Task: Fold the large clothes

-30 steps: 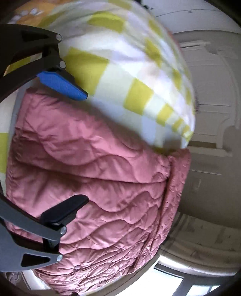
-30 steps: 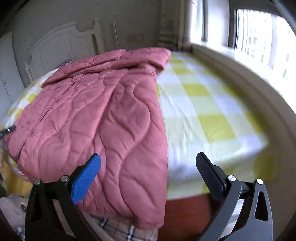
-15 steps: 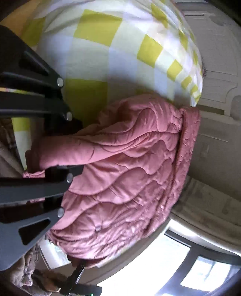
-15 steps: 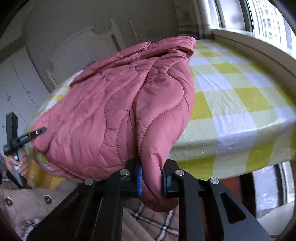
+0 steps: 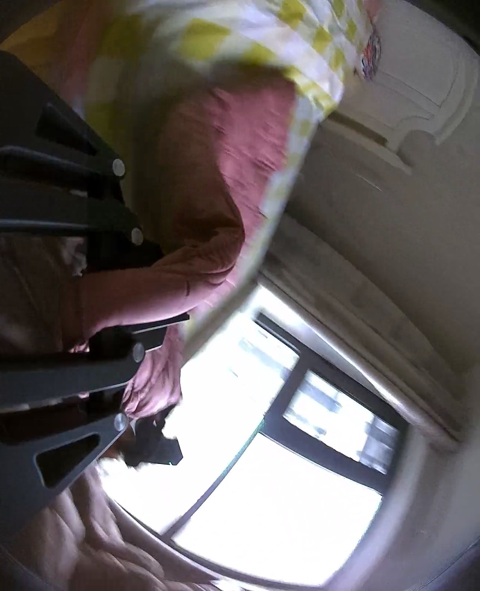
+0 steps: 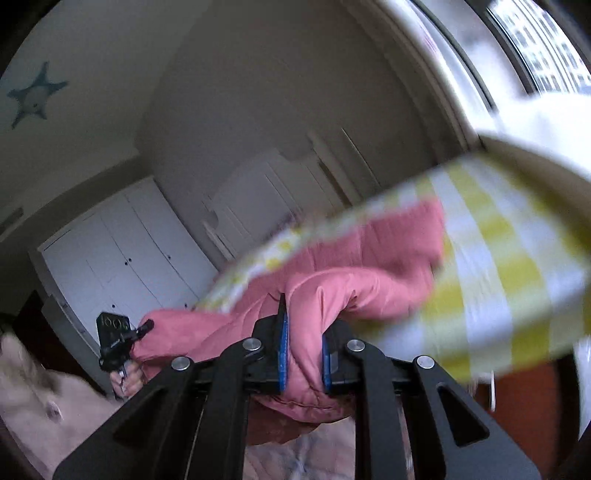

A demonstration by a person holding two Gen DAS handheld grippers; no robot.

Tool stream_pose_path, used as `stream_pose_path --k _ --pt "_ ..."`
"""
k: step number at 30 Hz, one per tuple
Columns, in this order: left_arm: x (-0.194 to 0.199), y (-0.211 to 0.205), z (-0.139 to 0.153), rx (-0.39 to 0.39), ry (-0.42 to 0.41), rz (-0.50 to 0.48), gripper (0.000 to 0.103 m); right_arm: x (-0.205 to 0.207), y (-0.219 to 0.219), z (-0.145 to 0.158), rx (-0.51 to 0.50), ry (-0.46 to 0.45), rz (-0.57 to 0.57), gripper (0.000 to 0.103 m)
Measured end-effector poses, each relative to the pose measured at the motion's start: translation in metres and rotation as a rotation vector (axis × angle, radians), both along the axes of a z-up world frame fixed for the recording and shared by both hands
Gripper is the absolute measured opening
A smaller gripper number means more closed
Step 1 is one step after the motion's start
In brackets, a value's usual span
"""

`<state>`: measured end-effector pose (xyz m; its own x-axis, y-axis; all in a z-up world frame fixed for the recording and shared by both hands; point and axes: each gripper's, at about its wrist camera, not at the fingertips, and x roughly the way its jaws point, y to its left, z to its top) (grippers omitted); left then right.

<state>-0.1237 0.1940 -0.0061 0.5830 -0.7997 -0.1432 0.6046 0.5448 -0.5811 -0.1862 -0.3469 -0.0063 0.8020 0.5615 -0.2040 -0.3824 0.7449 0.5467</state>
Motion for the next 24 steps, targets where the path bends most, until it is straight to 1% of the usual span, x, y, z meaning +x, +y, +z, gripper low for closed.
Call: stream_pose_path --k 1,2,3,4,5,6,7,8,9,10,11,12,13,14,16,17,18,19,20,21,22,23,24 --pt "0.009 0.004 0.008 -0.037 -0.008 -0.001 0.019 0.012 0.003 0.019 -0.022 -0.023 -0.006 0.018" --pt "0.017 0.007 0.015 -0.063 -0.006 0.004 0.02 0.023 0.006 0.031 -0.04 -0.034 -0.013 0.018" --pt "0.035 0.012 0.025 -0.101 0.011 0.021 0.021 0.039 0.008 0.048 -0.065 -0.046 -0.025 0.018" --pt "0.052 0.015 0.032 -0.117 0.028 0.043 0.022 0.069 0.013 0.066 -0.089 -0.046 -0.036 0.018" --pt "0.071 0.017 0.038 -0.117 0.046 0.077 0.023 0.097 0.016 0.078 -0.105 -0.026 -0.055 0.018" --pt "0.1 0.018 0.045 -0.105 0.078 0.132 0.024 0.125 0.017 0.085 -0.115 0.0 -0.088 0.018" --pt "0.125 0.018 0.05 -0.102 0.112 0.169 0.028 0.162 0.019 0.088 -0.123 0.048 -0.141 0.019" --pt "0.156 0.018 0.052 -0.105 0.163 0.198 0.041 0.184 0.018 0.091 -0.125 0.083 -0.167 0.02" --pt "0.187 0.017 0.052 -0.095 0.213 0.223 0.049 0.219 0.021 0.089 -0.132 0.141 -0.182 0.023" --pt "0.215 0.019 0.05 -0.082 0.264 0.268 0.064 0.26 0.019 0.086 -0.154 0.23 -0.184 0.025" --pt "0.238 0.024 0.049 -0.087 0.312 0.326 0.077 0.29 0.012 0.08 -0.142 0.312 -0.199 0.026" --pt "0.26 0.037 0.049 -0.106 0.335 0.44 0.079 0.311 0.001 0.074 -0.087 0.384 -0.198 0.03" --pt "0.271 0.046 0.052 -0.115 0.33 0.511 0.081 0.32 -0.003 0.066 -0.036 0.42 -0.185 0.042" --pt "0.28 0.058 0.054 -0.124 0.323 0.576 0.085 0.326 -0.017 0.063 0.044 0.427 -0.181 0.048" --pt "0.287 0.073 0.056 -0.115 0.319 0.65 0.088 0.322 -0.039 0.058 0.126 0.357 -0.243 0.099" --pt "0.29 0.076 0.057 -0.091 0.319 0.663 0.089 0.314 -0.048 0.057 0.164 0.303 -0.273 0.099" --pt "0.293 0.076 0.056 -0.051 0.32 0.656 0.089 0.308 -0.058 0.057 0.2 0.246 -0.277 0.099" --pt "0.298 0.072 0.052 0.016 0.321 0.634 0.089 0.307 -0.063 0.055 0.198 0.233 -0.266 0.099" --pt "0.3 0.068 0.048 0.057 0.324 0.624 0.089 0.308 -0.065 0.053 0.16 0.243 -0.264 0.099" --pt "0.304 0.06 0.041 0.128 0.334 0.603 0.09 0.311 -0.062 0.051 0.068 0.268 -0.282 0.099" --pt "0.302 0.056 0.032 0.162 0.343 0.582 0.091 0.312 -0.058 0.048 -0.019 0.286 -0.299 0.099" --pt "0.308 0.048 0.022 0.205 0.367 0.545 0.092 0.316 -0.052 0.041 -0.101 0.315 -0.297 0.099" --pt "0.307 0.045 0.005 0.223 0.385 0.52 0.093 0.321 -0.047 0.032 -0.145 0.348 -0.281 0.099"
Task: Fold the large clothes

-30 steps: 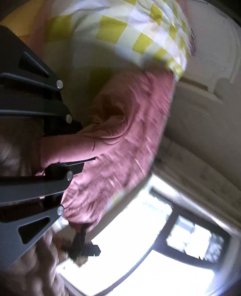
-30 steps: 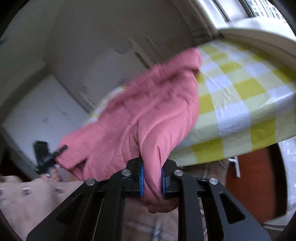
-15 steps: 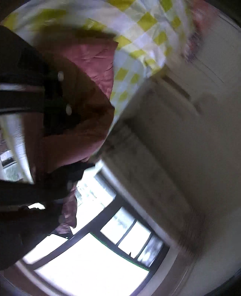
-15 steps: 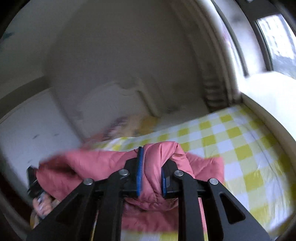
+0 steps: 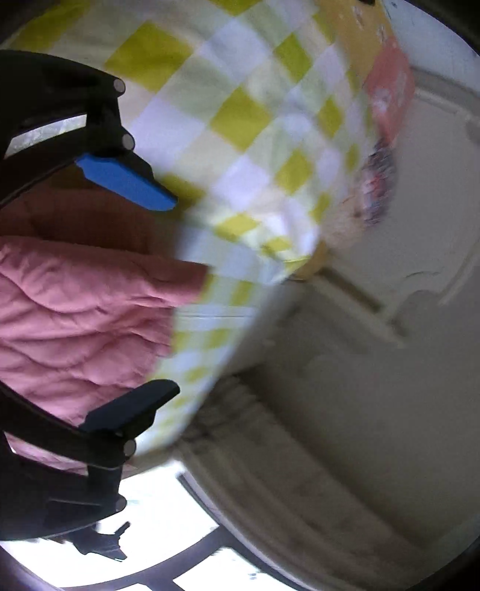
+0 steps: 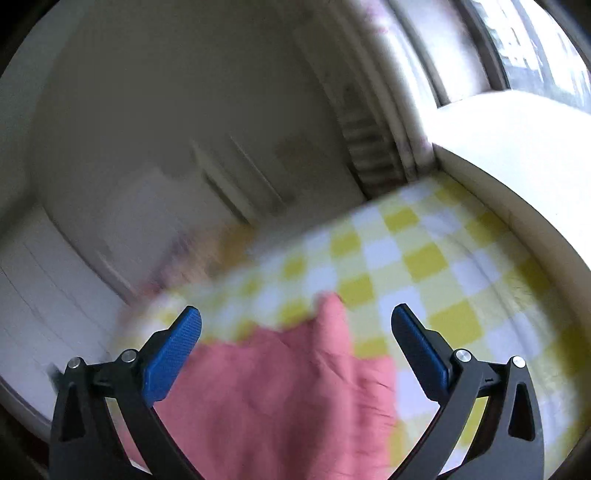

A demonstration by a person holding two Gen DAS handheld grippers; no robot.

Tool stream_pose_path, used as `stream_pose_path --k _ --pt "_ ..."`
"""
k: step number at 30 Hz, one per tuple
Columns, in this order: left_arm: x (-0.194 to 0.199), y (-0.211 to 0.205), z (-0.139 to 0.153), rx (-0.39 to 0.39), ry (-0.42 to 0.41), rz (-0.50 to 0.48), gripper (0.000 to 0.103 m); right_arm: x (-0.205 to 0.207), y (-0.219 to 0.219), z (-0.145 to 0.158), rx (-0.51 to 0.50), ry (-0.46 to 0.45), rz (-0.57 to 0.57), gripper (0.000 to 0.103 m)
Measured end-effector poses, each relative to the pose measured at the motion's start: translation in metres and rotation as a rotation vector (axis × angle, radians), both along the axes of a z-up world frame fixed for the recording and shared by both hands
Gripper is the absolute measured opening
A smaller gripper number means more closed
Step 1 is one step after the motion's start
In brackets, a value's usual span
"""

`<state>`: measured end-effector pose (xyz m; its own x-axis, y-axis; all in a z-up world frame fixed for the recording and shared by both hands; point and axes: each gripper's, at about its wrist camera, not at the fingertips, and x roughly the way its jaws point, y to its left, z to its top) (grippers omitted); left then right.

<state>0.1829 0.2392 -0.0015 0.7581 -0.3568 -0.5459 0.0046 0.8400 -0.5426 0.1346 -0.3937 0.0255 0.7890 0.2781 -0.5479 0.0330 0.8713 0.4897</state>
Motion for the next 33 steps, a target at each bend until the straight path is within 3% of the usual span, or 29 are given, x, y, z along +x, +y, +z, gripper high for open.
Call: stream_pose_path --k 3,5,6,7,8,9,11,15,18,20,21,22,23,25,28,30,32,33 --pt "0.014 -0.026 -0.034 0.024 0.091 -0.06 0.093 0.017 0.016 -0.041 -0.032 0.121 0.067 0.099" --pt "0.026 -0.039 -0.05 0.085 0.132 -0.095 0.092 0.023 0.029 -0.059 -0.065 0.171 0.106 0.097" --pt "0.032 -0.05 -0.056 0.154 0.154 -0.102 0.091 0.025 0.036 -0.069 -0.107 0.201 0.121 0.085" --pt "0.035 -0.054 -0.061 0.189 0.158 -0.104 0.079 0.026 0.044 -0.078 -0.162 0.229 0.13 0.056" --pt "0.036 -0.057 -0.065 0.211 0.162 -0.117 0.034 0.027 0.052 -0.083 -0.217 0.251 0.138 0.036" --pt "0.033 -0.057 -0.064 0.207 0.171 -0.123 0.016 0.022 0.056 -0.085 -0.236 0.245 0.152 0.018" --pt "0.022 -0.049 -0.052 0.145 0.092 -0.103 0.009 0.01 0.065 -0.074 -0.271 0.159 0.149 0.014" --pt "-0.006 -0.039 -0.014 0.103 -0.127 -0.044 0.009 -0.002 0.082 -0.032 -0.276 0.006 0.115 0.013" --pt "-0.009 -0.034 -0.009 0.109 -0.167 0.041 0.009 0.009 0.087 -0.034 -0.285 -0.003 0.042 0.013" --pt "0.008 -0.034 -0.03 0.145 -0.076 0.073 0.018 0.028 0.09 -0.063 -0.32 0.1 0.004 0.014" --pt "0.023 -0.036 -0.055 0.187 0.03 0.089 0.022 0.04 0.092 -0.087 -0.344 0.172 -0.005 0.015" --pt "0.03 -0.038 -0.072 0.215 0.09 0.096 0.034 0.05 0.095 -0.117 -0.383 0.245 -0.011 0.017" --pt "0.036 -0.039 -0.092 0.231 0.121 0.088 0.037 0.051 0.097 -0.13 -0.385 0.223 -0.011 0.017" --pt "0.031 -0.037 -0.099 0.199 0.081 0.099 0.038 0.044 0.093 -0.13 -0.34 0.175 -0.059 0.021" --pt "0.02 -0.037 -0.082 0.237 0.028 0.132 0.068 0.043 0.087 -0.119 -0.311 0.212 -0.04 0.021" --pt "-0.003 -0.036 -0.056 0.308 -0.092 0.253 0.083 0.034 0.078 -0.097 -0.227 0.199 -0.034 0.024" --pt "-0.021 -0.04 -0.031 0.306 -0.208 0.329 0.101 0.019 0.077 -0.071 -0.172 0.111 -0.027 0.06" --pt "-0.031 -0.048 -0.018 0.306 -0.266 0.335 0.101 0.017 0.086 -0.059 -0.169 0.071 -0.042 0.099"
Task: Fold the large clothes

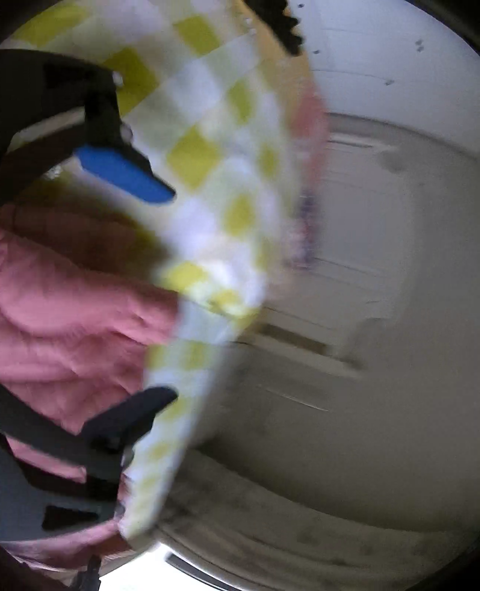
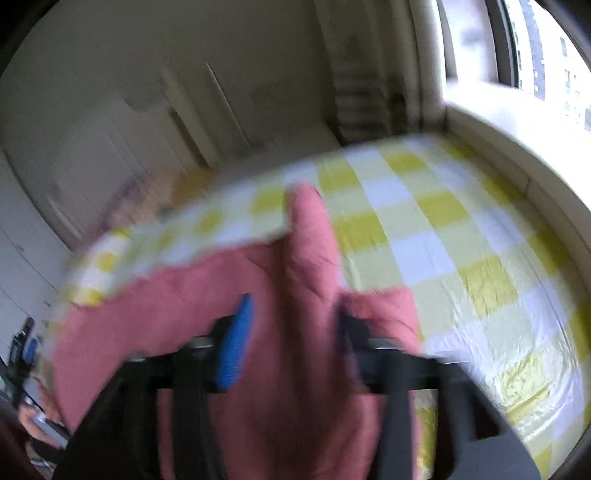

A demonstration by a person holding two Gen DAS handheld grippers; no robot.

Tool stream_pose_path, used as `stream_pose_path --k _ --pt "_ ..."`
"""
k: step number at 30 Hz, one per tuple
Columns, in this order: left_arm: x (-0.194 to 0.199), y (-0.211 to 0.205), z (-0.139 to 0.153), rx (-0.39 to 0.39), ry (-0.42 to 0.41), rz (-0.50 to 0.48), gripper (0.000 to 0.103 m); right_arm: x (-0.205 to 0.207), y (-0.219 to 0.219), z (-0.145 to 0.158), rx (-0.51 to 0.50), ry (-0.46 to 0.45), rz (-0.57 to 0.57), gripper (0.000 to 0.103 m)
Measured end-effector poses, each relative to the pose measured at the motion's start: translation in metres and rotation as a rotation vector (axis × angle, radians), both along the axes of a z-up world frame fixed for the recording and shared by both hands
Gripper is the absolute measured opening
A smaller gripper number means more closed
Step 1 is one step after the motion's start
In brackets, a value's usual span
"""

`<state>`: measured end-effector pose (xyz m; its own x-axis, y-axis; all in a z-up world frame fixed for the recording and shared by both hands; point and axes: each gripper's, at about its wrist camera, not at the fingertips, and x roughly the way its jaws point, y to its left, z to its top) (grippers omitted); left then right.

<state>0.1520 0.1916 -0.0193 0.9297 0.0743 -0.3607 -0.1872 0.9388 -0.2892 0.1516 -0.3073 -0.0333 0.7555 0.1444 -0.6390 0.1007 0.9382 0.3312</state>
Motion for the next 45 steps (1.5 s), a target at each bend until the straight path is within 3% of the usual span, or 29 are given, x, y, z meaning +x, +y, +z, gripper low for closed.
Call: stream_pose_path --k 2,4,6,9,11,14,15,17,19,23,27,32,37,39,41,45 --pt "0.0 -0.023 0.016 0.055 0.001 -0.052 0.101 -0.011 0.02 0.021 -0.012 -0.119 0.01 0.099" --pt "0.008 -0.065 0.024 0.191 0.046 -0.131 0.101 -0.012 0.058 0.037 -0.135 -0.187 0.06 0.099" --pt "0.014 -0.103 0.023 0.322 0.087 -0.181 0.101 -0.011 0.097 0.039 -0.266 -0.197 0.124 0.099" --pt "0.028 -0.142 0.014 0.447 0.141 -0.236 0.101 0.0 0.154 0.023 -0.427 -0.149 0.246 0.079" --pt "0.041 -0.156 0.006 0.479 0.193 -0.253 0.101 0.009 0.175 0.008 -0.47 -0.1 0.301 0.072" --pt "0.07 -0.169 -0.026 0.483 0.298 -0.292 0.101 0.031 0.195 -0.04 -0.54 -0.005 0.341 0.07" --pt "0.081 -0.169 -0.048 0.496 0.347 -0.295 0.101 0.038 0.195 -0.063 -0.52 0.016 0.352 0.07" --pt "0.093 -0.165 -0.079 0.469 0.391 -0.31 0.101 0.043 0.184 -0.07 -0.426 0.012 0.33 0.071" --pt "0.1 -0.156 -0.081 0.392 0.412 -0.324 0.101 0.046 0.185 -0.071 -0.424 0.015 0.334 0.072" --pt "0.103 -0.147 -0.085 0.337 0.434 -0.355 0.101 0.052 0.173 -0.071 -0.353 0.033 0.329 0.078" --pt "0.103 -0.146 -0.086 0.329 0.434 -0.356 0.101 0.051 0.173 -0.072 -0.358 0.049 0.294 0.087" --pt "0.105 -0.147 -0.085 0.321 0.439 -0.359 0.101 0.054 0.176 -0.058 -0.386 0.106 0.309 0.087" --pt "0.108 -0.144 -0.085 0.296 0.444 -0.366 0.101 0.061 0.154 -0.029 -0.337 0.03 0.239 0.087" --pt "0.109 -0.143 -0.086 0.287 0.447 -0.367 0.101 0.078 0.147 -0.039 -0.297 0.068 0.231 0.091" --pt "0.11 -0.143 -0.086 0.281 0.449 -0.369 0.101 0.094 0.154 -0.069 -0.335 0.162 0.255 0.097" --pt "0.11 -0.141 -0.086 0.271 0.449 -0.367 0.101 0.1 0.157 -0.062 -0.363 0.203 0.267 0.096"
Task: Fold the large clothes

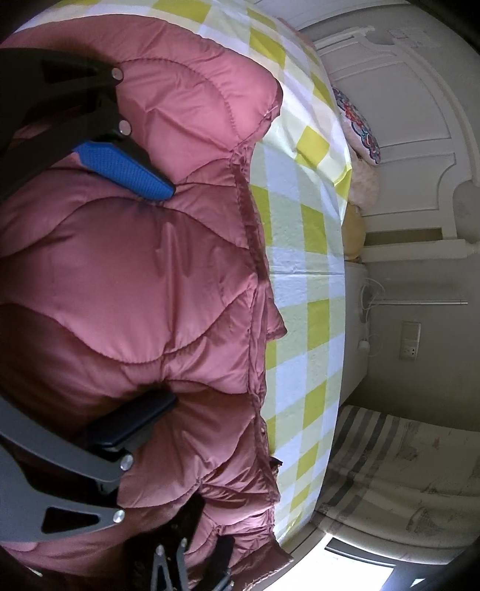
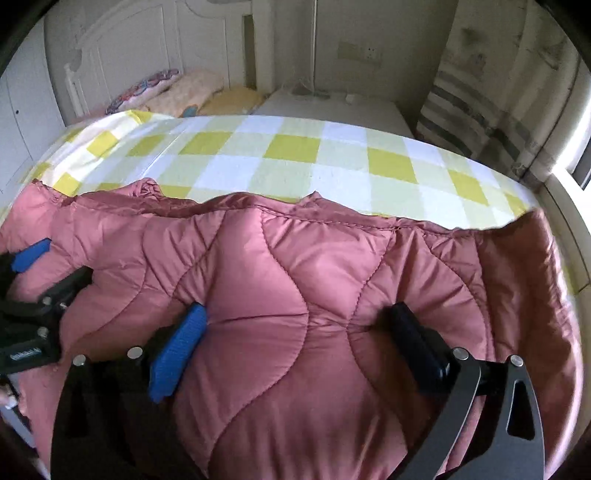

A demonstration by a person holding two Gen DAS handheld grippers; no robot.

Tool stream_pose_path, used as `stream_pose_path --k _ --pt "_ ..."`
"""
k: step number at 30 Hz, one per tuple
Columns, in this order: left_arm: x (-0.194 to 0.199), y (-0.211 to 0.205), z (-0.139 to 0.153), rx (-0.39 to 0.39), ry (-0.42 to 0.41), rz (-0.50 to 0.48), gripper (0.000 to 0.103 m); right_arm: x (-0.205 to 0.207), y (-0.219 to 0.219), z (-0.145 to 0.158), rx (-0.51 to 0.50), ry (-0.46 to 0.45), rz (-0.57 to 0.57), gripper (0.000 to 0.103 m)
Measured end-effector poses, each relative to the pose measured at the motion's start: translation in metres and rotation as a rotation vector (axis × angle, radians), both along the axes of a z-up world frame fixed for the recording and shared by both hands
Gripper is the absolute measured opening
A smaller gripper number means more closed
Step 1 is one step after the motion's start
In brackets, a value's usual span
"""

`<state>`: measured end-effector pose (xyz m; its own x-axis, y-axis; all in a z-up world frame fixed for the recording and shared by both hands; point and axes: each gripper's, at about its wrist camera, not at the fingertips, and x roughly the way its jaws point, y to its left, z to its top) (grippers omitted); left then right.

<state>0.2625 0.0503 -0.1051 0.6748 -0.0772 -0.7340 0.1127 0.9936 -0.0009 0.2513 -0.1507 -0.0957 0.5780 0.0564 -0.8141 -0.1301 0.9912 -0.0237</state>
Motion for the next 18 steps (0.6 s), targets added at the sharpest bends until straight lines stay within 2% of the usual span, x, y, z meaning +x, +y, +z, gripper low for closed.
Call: stream_pose_path --k 2,5,7,8,9,12,15,17,18 --pt "0.0 0.0 0.0 0.006 0.0 0.001 0.101 0.0 -0.015 0.016 -0.002 -0.052 -0.022 0.096" --pt "0.0 0.001 0.0 0.0 -0.002 0.0 0.101 -0.001 -0.059 0.029 -0.053 -0.139 -0.162 0.097" --pt "0.0 0.0 0.0 -0.003 -0.002 -0.001 0.101 0.008 -0.091 0.012 -0.009 -0.07 -0.224 0.097" --pt "0.0 0.0 0.0 -0.006 -0.002 -0.003 0.101 0.013 -0.104 -0.004 0.042 0.0 -0.225 0.097" --pt "0.0 0.0 0.0 -0.009 -0.002 -0.007 0.101 0.015 -0.114 -0.013 0.11 0.02 -0.205 0.097" --pt "0.0 -0.001 -0.001 -0.008 -0.003 -0.005 0.101 0.005 -0.121 -0.002 0.144 -0.021 -0.2 0.097" --pt "-0.001 -0.001 0.0 -0.007 -0.004 -0.003 0.101 -0.022 -0.136 0.021 0.186 -0.135 -0.226 0.097" --pt "-0.001 -0.001 0.0 -0.008 -0.003 -0.004 0.101 -0.035 -0.15 0.019 0.185 -0.162 -0.283 0.098" --pt "-0.001 -0.001 0.0 -0.009 -0.003 -0.004 0.101 -0.033 -0.155 0.007 0.163 -0.131 -0.308 0.098"
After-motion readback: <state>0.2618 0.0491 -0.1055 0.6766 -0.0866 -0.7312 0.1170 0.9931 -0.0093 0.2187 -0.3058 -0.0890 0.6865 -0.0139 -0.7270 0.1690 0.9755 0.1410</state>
